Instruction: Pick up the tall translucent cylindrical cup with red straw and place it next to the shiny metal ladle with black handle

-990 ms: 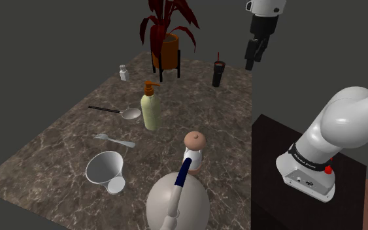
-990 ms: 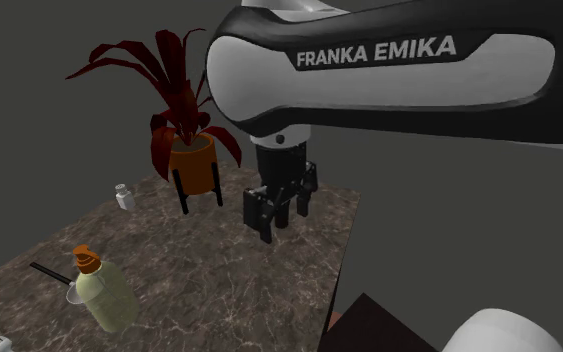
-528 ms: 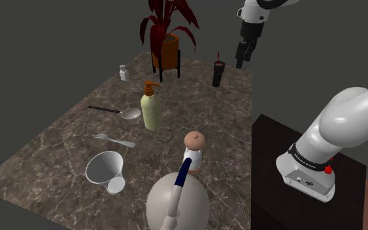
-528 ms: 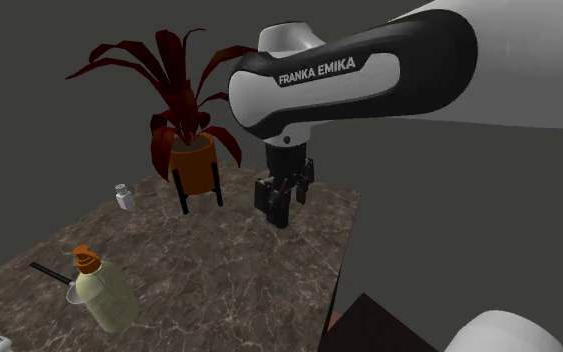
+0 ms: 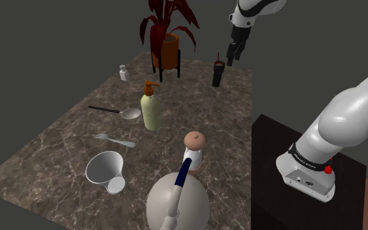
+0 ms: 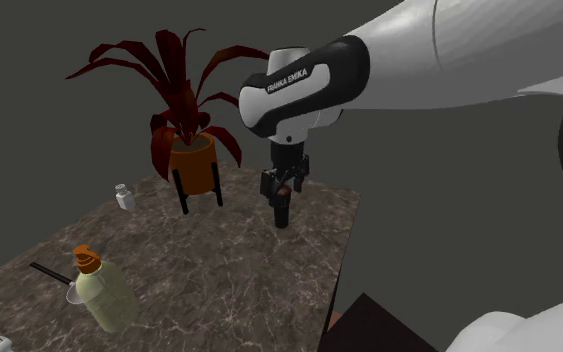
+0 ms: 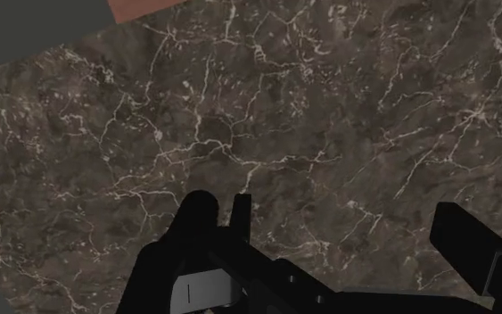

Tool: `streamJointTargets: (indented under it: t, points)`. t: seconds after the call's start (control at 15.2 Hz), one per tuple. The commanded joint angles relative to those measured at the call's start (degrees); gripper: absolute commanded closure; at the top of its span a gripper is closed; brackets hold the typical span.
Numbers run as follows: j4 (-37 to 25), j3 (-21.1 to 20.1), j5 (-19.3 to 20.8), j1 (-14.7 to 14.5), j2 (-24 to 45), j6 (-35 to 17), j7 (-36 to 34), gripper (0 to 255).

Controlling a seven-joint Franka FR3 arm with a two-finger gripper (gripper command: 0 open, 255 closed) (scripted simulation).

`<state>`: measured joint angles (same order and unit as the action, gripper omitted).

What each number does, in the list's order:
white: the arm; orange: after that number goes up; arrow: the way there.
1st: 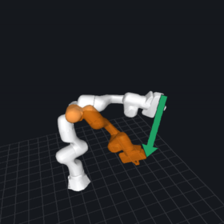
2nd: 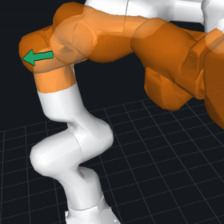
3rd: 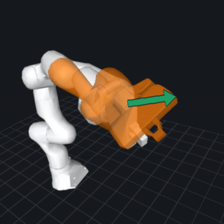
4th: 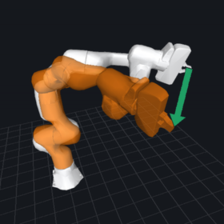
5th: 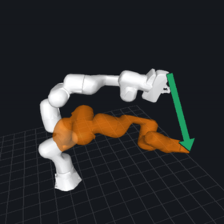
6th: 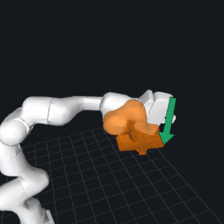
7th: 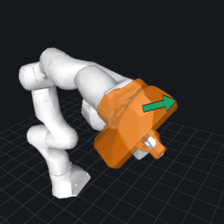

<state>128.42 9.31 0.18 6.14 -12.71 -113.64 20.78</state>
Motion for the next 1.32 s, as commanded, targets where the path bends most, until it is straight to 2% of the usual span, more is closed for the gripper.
streamJointTargets:
  t: [0.0,0.66,1.25]
  points:
    - [-2.58,0.97,-0.82,0.23,3.92,-1.76,1.97,0]
    - [-19.98,3.89,-7.62,3.44,24.36,-5.84,12.53,0]
    - [-17.22,3.49,-8.61,3.47,26.84,-10.99,13.17,0]
